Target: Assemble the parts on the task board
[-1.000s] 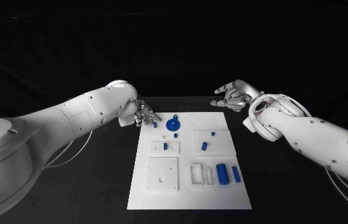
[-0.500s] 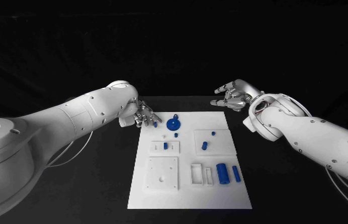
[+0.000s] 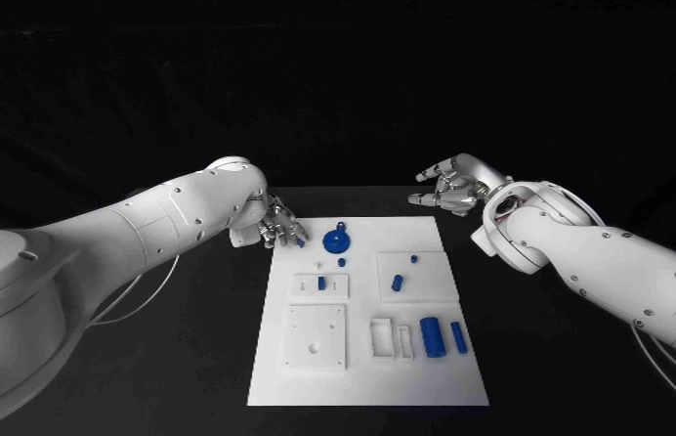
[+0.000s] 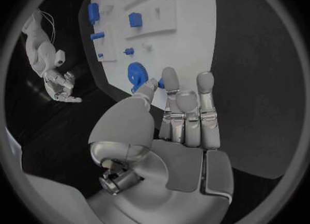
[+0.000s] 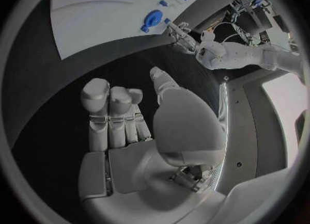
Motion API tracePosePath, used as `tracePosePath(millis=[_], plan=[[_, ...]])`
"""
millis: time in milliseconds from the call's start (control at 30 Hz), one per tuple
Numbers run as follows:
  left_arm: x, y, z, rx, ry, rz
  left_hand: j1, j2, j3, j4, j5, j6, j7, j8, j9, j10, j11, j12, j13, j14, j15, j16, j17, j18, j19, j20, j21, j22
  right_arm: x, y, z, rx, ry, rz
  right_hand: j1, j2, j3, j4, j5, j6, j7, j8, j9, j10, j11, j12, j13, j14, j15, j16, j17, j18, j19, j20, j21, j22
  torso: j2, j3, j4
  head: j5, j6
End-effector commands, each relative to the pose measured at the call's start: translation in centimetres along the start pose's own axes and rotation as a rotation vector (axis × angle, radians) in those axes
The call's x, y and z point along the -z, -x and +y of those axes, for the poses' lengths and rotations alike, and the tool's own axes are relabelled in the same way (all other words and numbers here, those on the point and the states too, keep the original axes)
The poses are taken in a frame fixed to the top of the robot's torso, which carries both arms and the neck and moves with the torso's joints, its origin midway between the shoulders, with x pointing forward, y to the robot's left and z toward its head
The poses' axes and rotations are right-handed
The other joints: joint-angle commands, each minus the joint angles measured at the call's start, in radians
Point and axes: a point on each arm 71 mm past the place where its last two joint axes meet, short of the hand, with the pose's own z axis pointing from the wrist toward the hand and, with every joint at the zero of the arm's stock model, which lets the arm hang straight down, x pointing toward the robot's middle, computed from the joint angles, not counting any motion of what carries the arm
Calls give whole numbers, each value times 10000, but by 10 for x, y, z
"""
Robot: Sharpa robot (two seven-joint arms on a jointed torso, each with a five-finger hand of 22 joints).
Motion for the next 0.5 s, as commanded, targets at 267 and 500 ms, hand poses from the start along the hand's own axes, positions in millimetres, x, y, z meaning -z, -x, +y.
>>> tracePosePath(millis=[267, 500], plan=[[-1, -3, -4, 102, -327, 108, 110, 299, 172, -291, 98, 17, -45, -36, 38, 63, -62, -39, 0, -25, -25, 3, -43, -53, -72, -40, 56, 190, 0, -2, 2, 23, 99, 111, -25, -4, 25, 20, 50, -29, -8, -61, -10, -18, 5, 11, 1, 13, 2, -34, 8, 115, 67, 38, -40, 1041, 4, 2, -7, 15, -11], [-2, -2, -3, 196, -386, 71, 235, 522, 439, -692, 247, -30, -49, 11, 123, 70, -59, -46, -8, -28, -29, 13, -42, -54, -82, -44, 64, 193, 0, -1, 1, 28, 87, 110, -25, -4, 25, 20, 50, -29, -8, -61, -10, -18, 5, 11, 1, 13, 2, -34, 8, 115, 67, 38, -40, 1041, 3, 5, 1, 20, -24]])
